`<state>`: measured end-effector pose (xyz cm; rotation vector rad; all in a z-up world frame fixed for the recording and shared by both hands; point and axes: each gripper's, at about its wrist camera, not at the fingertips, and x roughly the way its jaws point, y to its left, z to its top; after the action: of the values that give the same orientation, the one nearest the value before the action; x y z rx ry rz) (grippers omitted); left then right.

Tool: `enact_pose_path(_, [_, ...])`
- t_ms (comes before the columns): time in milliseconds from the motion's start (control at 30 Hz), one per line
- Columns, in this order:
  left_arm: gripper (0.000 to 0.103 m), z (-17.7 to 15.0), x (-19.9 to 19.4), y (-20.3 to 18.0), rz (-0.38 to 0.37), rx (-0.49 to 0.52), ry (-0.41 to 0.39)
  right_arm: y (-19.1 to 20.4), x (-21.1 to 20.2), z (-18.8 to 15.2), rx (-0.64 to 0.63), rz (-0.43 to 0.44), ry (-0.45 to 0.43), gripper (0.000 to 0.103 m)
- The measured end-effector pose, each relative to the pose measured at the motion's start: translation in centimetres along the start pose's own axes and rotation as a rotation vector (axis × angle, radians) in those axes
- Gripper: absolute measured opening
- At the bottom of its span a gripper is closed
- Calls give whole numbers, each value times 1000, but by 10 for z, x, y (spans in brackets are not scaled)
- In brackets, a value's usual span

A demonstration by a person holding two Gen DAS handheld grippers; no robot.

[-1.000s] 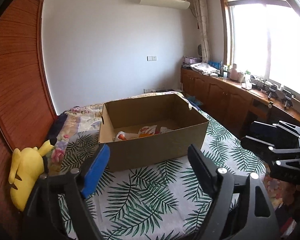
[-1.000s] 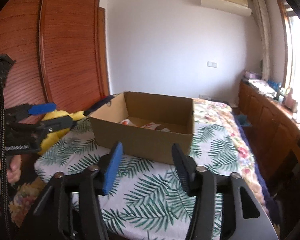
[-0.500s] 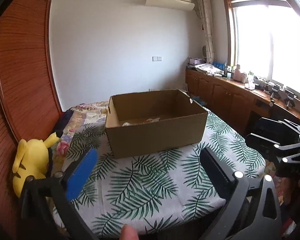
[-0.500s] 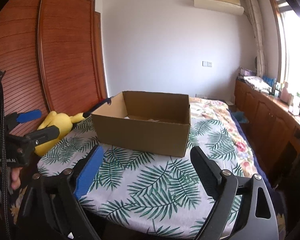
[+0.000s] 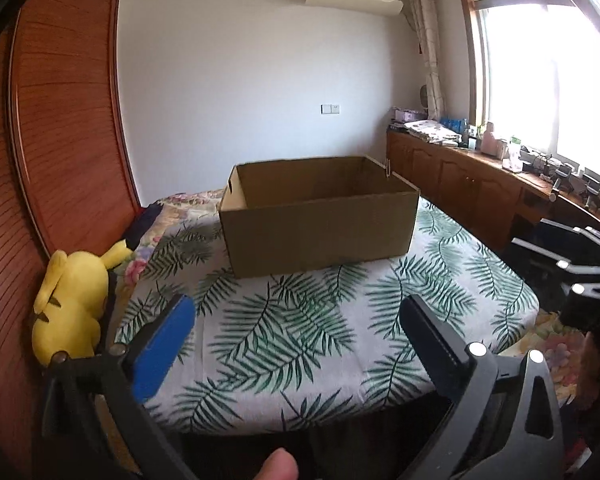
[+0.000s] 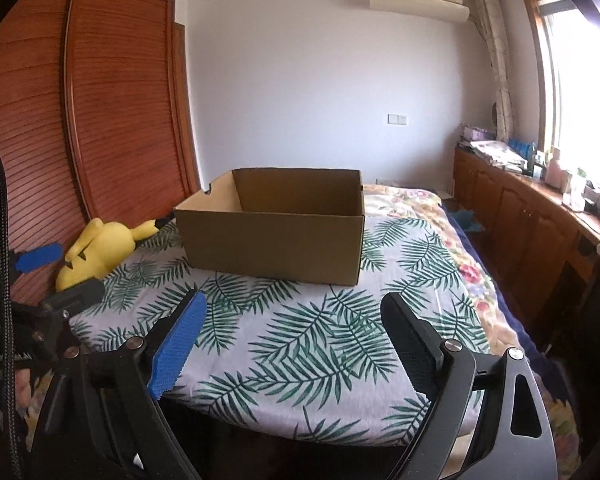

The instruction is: Organize snacks

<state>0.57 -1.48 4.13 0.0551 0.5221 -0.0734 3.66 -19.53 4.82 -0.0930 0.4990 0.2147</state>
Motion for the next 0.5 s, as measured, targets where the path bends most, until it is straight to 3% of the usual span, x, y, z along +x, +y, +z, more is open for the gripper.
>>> enact_pose_path(500, [103, -20, 6, 2, 16, -42, 45, 5, -5, -19, 17, -26, 5, 90])
